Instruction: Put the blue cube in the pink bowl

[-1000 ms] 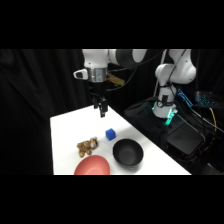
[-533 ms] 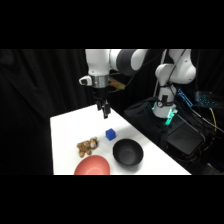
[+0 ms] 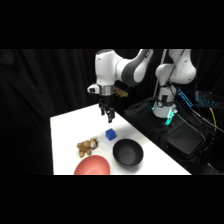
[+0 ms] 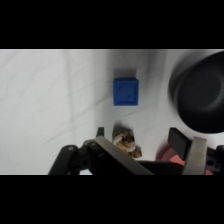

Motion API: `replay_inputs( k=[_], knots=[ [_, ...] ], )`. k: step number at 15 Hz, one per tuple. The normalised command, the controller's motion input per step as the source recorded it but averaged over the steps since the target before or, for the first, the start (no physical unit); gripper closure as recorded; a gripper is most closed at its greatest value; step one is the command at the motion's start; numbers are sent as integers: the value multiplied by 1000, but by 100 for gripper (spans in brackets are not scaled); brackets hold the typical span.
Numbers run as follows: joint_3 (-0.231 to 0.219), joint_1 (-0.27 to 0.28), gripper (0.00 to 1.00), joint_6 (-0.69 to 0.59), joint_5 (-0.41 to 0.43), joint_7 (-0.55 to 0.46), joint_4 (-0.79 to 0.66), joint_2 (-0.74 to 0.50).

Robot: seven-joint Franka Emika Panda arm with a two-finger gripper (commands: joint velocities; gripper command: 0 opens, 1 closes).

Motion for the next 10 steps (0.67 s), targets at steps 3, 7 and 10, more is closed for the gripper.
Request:
replay_inputs(
  k=[3, 7, 10],
  knots=[
    [14, -28, 0, 356, 194, -227, -151, 75],
    [19, -21, 0, 341, 123, -110, -69, 146],
    [21, -19, 0, 322, 92, -37, -36, 159]
  ],
)
